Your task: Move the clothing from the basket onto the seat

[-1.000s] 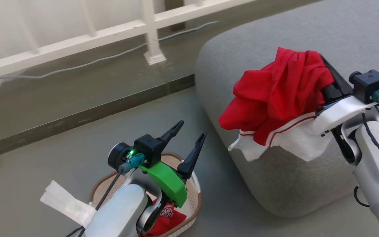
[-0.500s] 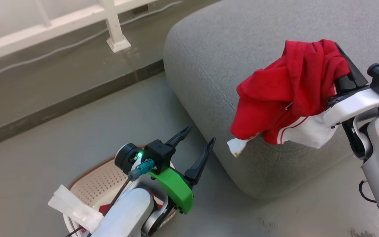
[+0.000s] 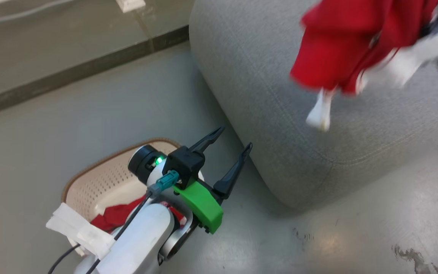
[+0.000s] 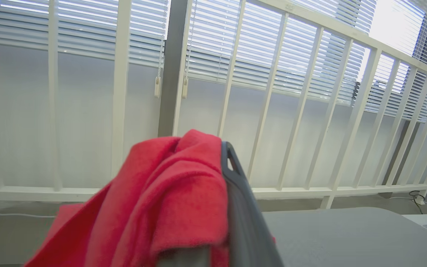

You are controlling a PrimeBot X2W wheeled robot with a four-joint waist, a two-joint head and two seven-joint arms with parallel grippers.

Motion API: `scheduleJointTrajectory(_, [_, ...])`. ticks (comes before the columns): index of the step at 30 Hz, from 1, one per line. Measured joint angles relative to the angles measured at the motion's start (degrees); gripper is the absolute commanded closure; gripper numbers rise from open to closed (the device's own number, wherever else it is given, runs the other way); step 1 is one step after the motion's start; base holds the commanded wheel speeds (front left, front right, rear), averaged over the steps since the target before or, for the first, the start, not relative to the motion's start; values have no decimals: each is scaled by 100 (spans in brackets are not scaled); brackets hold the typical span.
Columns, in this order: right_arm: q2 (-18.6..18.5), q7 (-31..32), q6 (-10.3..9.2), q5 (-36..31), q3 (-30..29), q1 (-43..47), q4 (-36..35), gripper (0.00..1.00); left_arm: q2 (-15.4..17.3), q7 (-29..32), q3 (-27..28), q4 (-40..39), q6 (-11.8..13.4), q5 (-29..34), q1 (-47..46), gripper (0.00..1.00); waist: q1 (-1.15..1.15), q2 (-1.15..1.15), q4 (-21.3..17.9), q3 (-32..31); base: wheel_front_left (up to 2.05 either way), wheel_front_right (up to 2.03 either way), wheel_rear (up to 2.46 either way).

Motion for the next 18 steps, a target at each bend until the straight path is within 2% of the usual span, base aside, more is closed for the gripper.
scheduleJointTrajectory(7, [-381, 381, -18, 87, -442, -1113, 198, 100, 9, 137, -32, -372, 29, 245, -248, 0, 0, 0, 268, 499, 0, 0, 0])
scheduleJointTrajectory(18, [-1006, 856, -301, 159, -894, -2033, 781, 100, 54, 263, -75, -848, 29, 342, -529, 0, 1, 0, 1008, 1223, 0, 0, 0])
